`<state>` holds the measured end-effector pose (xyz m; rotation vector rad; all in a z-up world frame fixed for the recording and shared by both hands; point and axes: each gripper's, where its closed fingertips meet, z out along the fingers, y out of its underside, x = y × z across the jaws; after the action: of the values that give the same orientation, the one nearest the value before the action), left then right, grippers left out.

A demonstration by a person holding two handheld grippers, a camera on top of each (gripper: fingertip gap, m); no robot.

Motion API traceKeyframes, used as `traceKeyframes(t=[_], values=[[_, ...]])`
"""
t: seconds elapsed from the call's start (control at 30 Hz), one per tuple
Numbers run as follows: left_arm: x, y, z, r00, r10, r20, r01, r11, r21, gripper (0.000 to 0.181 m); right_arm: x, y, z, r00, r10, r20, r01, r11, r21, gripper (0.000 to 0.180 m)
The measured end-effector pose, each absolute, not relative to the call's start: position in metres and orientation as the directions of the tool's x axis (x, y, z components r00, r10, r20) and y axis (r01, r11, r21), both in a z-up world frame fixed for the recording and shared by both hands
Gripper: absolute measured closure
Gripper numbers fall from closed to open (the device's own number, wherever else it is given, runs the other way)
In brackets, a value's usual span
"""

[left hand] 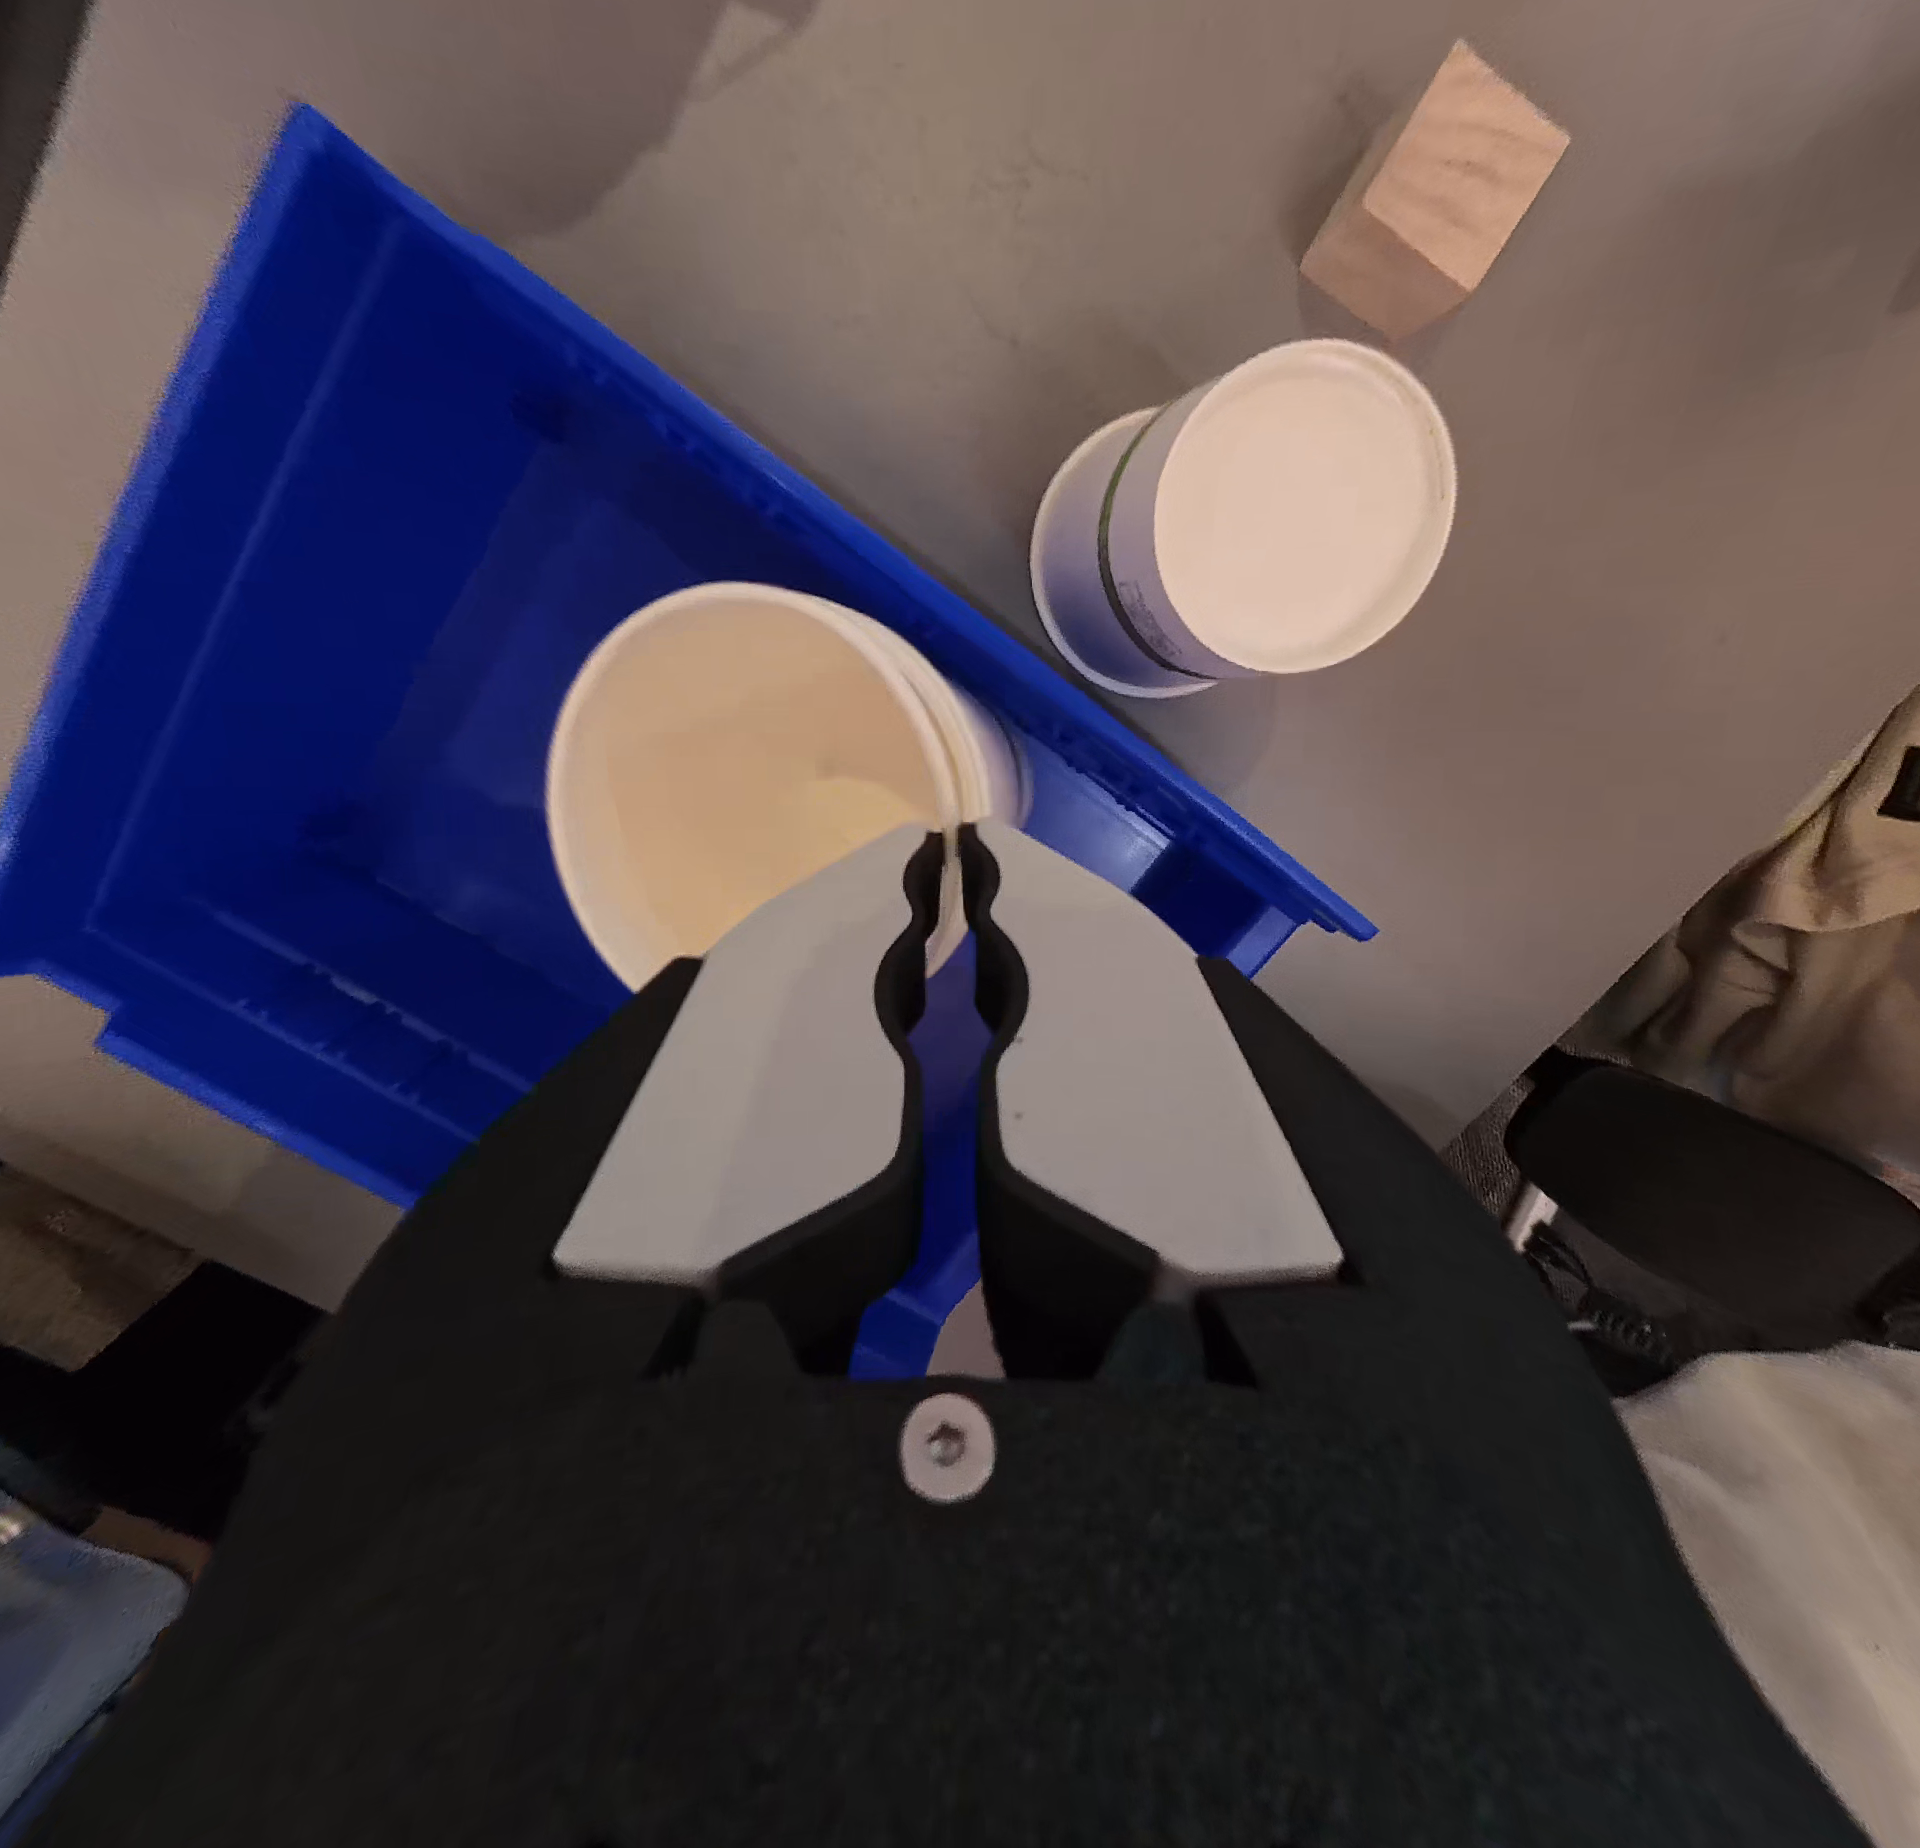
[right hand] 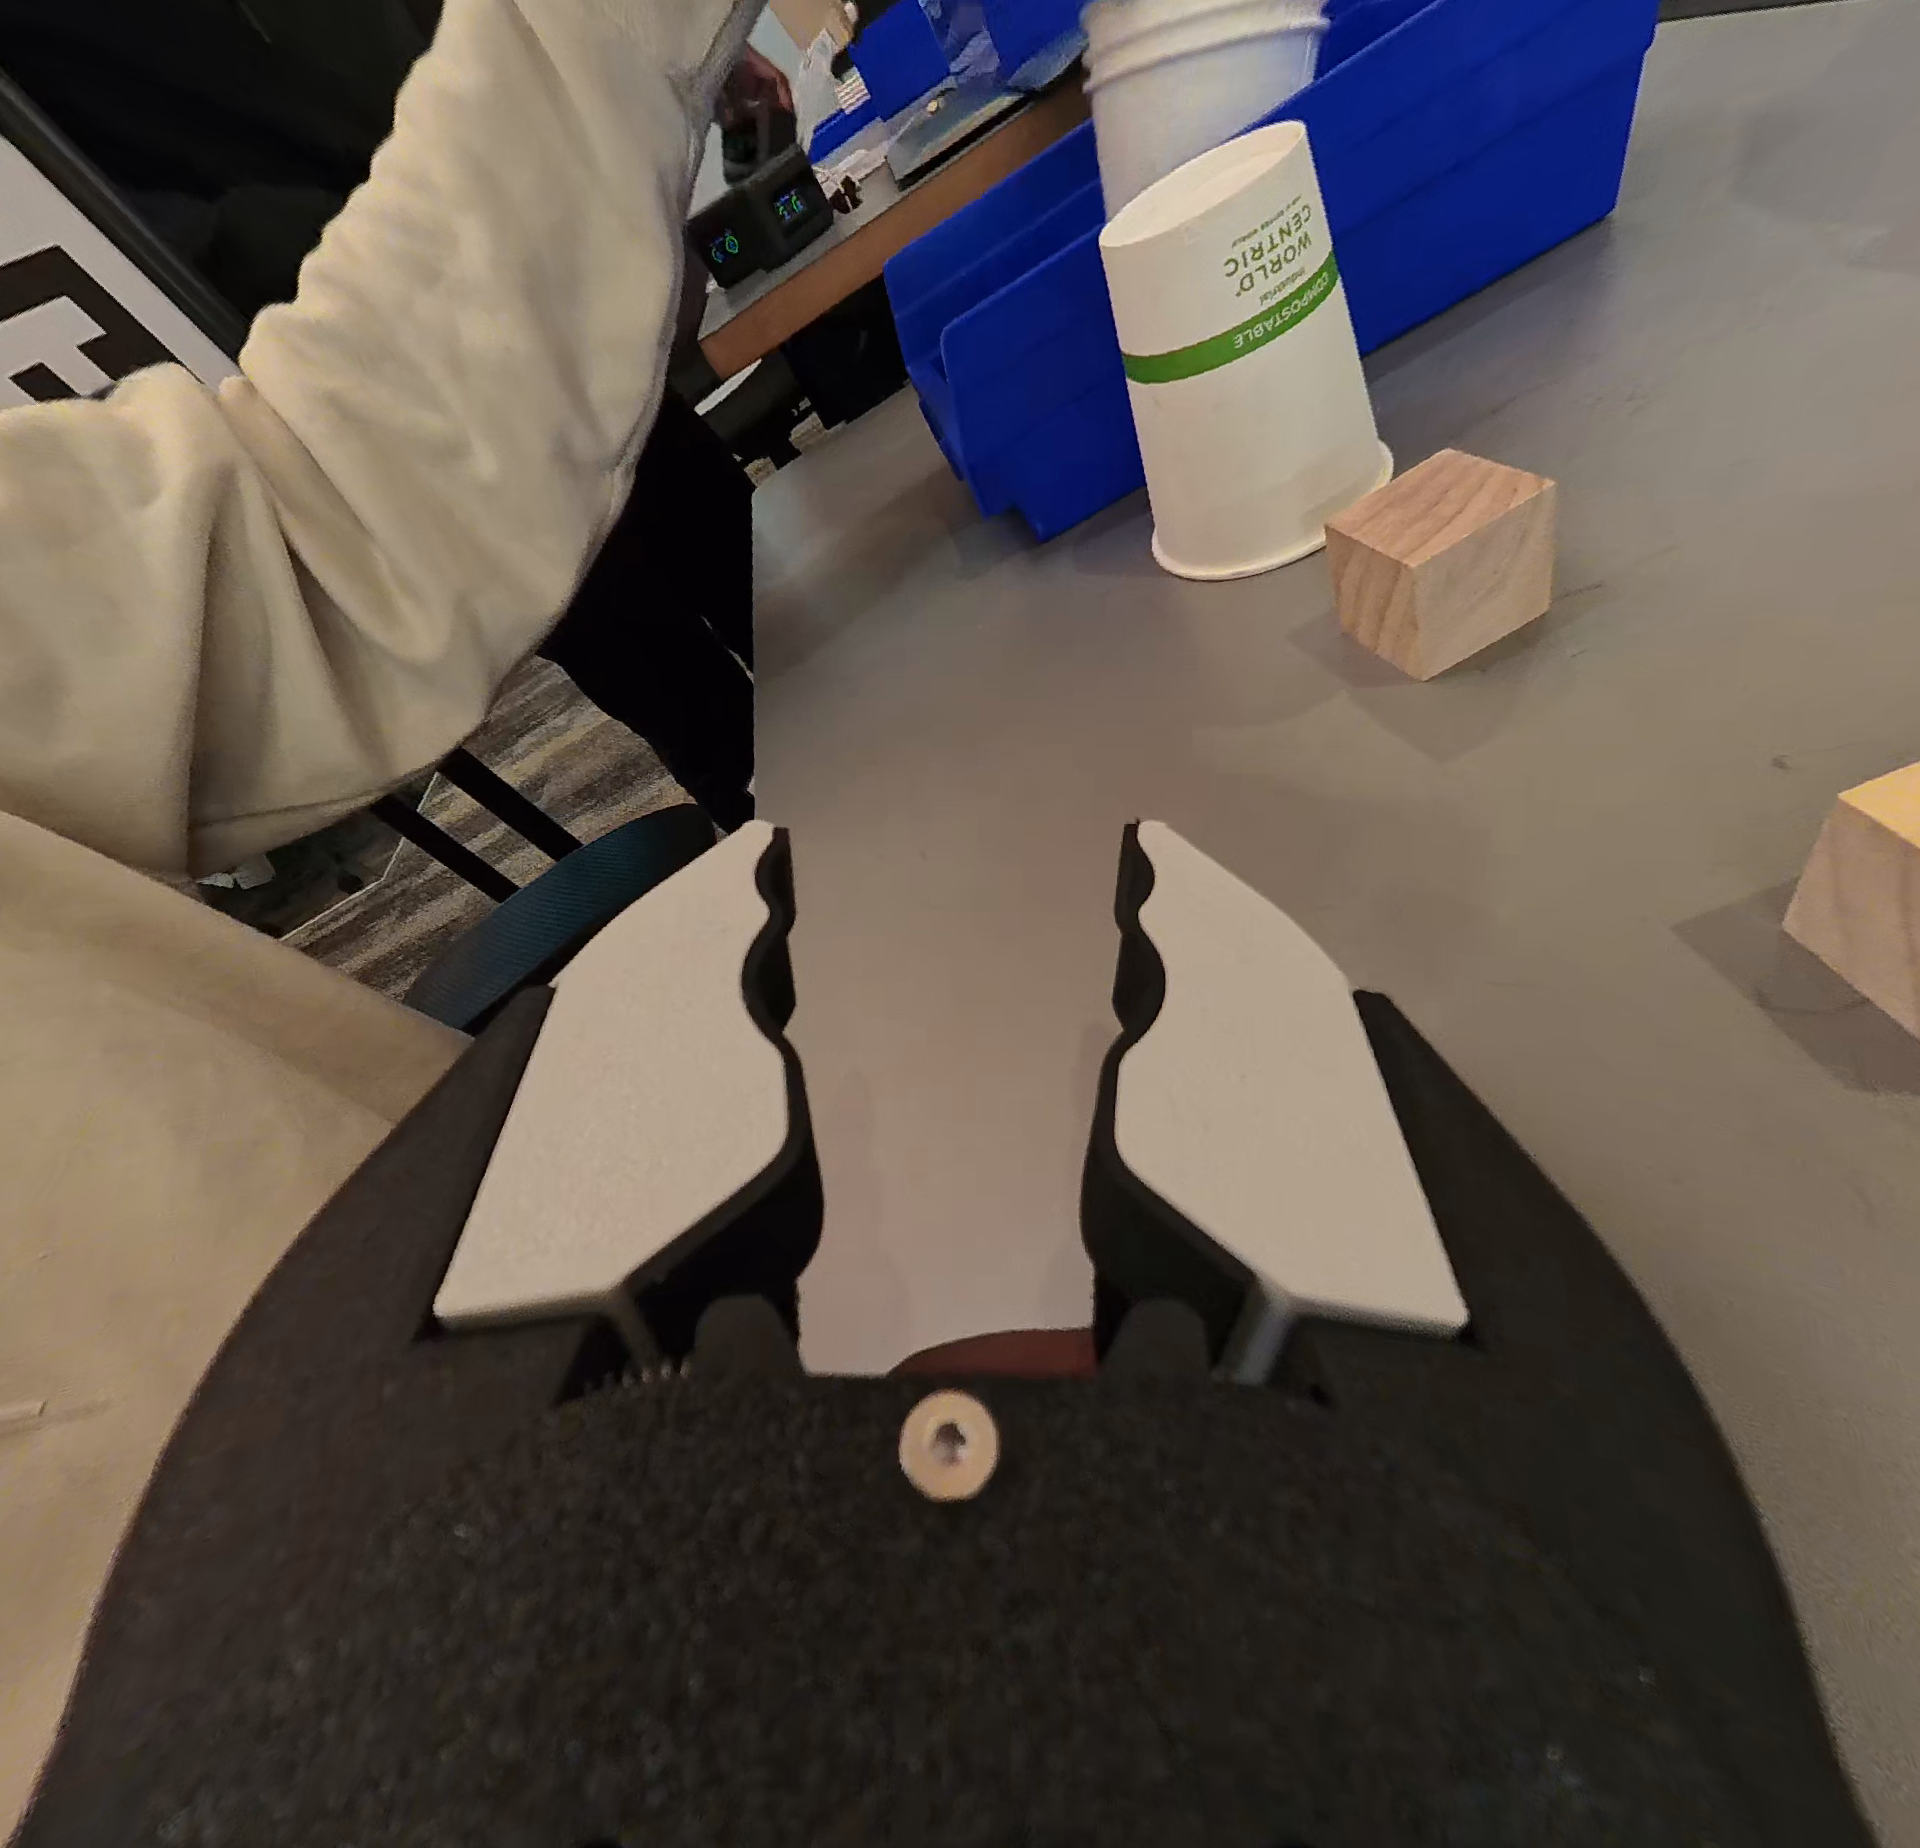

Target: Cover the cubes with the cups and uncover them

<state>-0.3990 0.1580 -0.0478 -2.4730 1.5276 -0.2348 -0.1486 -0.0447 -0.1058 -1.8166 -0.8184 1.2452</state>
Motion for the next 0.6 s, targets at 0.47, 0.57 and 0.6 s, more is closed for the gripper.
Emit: traceKeyframes(t=[0.47, 0.57, 0.6], values=[[-0.402, 0.163, 0.018, 0.462, -0.885, -0.054, -0.819, -0.402, -0.41, 0.178, -0.148, -0.042, -0.102, 0.322, 0.831, -0.454, 0.059, -0.496, -0.866, 0.121], [-0.395, 0.158, 0.042, 0.438, -0.894, -0.09, -0.823, -0.359, -0.44, 0.178, -0.151, -0.033, -0.097, 0.319, 0.804, -0.501, -0.011, -0.526, -0.851, 0.12], [-0.39, 0.155, 0.049, 0.425, -0.9, -0.096, -0.825, -0.342, -0.45, 0.177, -0.152, -0.028, -0.094, 0.311, 0.789, -0.529, -0.054, -0.541, -0.839, 0.119]])
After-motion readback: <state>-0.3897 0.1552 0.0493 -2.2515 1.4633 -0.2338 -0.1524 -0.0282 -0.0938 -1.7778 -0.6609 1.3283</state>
